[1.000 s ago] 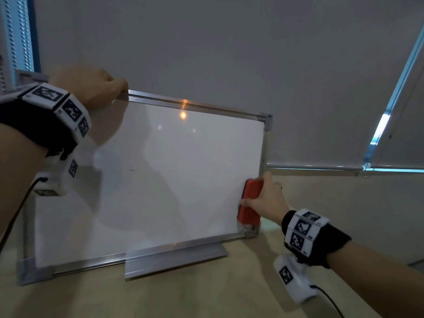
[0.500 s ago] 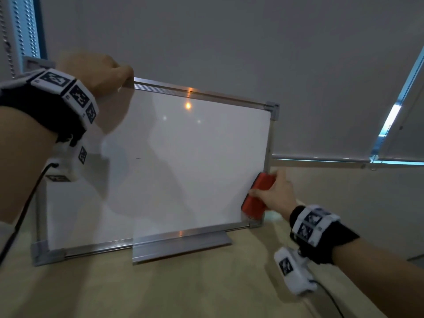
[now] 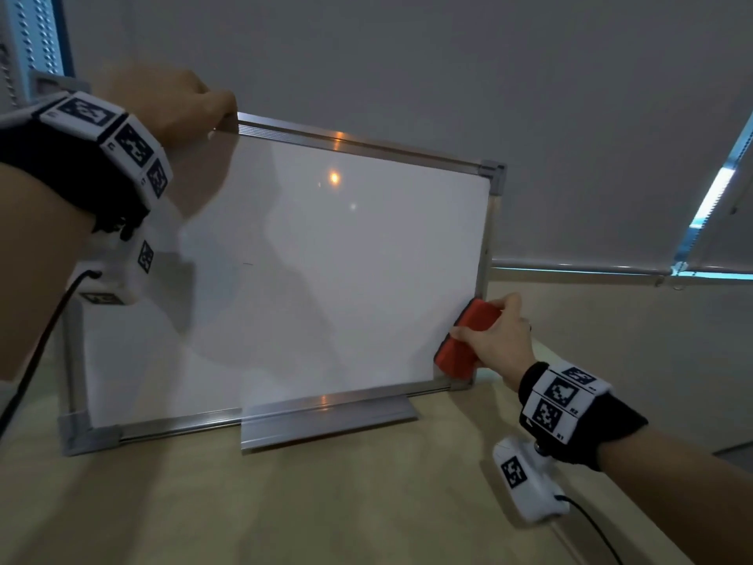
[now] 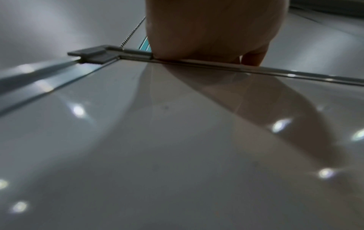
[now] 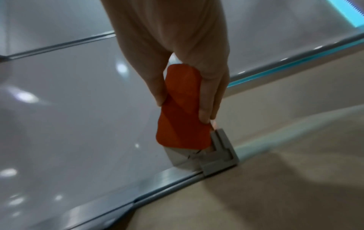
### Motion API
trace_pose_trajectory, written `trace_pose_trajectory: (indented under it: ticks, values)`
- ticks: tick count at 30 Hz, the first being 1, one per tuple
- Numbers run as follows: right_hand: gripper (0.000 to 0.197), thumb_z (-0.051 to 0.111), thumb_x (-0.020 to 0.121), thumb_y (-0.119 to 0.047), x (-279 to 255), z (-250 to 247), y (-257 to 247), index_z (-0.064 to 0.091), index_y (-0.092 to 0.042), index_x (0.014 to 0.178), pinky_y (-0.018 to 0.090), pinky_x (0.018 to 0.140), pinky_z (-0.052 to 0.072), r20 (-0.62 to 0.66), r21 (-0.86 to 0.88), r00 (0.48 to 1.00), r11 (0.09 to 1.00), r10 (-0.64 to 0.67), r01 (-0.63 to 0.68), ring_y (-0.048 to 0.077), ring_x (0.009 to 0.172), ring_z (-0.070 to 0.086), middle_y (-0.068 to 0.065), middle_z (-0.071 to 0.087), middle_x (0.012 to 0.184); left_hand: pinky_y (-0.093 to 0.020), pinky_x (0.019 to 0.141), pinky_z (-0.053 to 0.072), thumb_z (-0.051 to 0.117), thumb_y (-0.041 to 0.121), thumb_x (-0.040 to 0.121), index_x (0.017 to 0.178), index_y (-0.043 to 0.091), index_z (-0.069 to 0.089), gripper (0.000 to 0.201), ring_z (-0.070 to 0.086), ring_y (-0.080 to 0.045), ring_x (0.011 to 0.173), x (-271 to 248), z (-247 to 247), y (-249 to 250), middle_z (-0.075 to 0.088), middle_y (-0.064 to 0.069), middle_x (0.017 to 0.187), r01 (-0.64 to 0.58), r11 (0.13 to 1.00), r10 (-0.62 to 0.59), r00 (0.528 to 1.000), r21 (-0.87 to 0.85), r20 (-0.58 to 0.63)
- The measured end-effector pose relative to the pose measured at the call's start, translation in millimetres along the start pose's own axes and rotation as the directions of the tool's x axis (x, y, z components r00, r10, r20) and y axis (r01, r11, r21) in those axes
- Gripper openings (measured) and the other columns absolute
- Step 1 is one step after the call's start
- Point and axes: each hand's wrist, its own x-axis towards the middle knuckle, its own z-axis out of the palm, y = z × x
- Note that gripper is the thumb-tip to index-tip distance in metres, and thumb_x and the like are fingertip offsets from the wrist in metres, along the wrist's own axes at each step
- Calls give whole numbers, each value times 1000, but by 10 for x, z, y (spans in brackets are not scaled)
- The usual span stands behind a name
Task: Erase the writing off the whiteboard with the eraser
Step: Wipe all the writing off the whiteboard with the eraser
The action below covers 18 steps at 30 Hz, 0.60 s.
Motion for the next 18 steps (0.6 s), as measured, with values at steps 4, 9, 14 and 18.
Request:
trace_pose_trajectory:
  ticks: [4,9,14,18]
  values:
    - [71,83,51,-34,-85,124,28,32,-24,99,50,78,53,52,11,999,1000,14,-15,31,93,55,16,45,116,-33,65,32,34,38,82,95,5,64,47,49,-31,76,40,48,-5,61,-21,94,69,995,-69,998,-74,9]
    - [62,78,66,-22,-80,75,-98,36,-15,112,34,80,44,-3,-195,989,970,-150,146,24,77,42,17,36,119,-33,69,31,40,26,92,95,2,59,30,45,-29,79,18,83,27,60,-24,99,61,994,-65,997,-89,-43]
    - [67,80,52,-33,46,-380,-195,37,-38,102,44,81,51,-167,141,961,959,-222,246,26,95,55,11,54,108,-33,70,35,34,39,86,91,11,67,44,54,-35,78,46,50,-19,62,-22,93,71,994,-75,996,-85,-49]
    - [76,75,63,-16,23,-639,-282,36,-17,128,32,73,45,80,-94,792,787,-605,610,11,85,49,6,47,108,-31,64,31,36,40,88,86,13,66,40,43,-28,61,44,76,53,55,-16,75,71,988,-77,996,-136,-42]
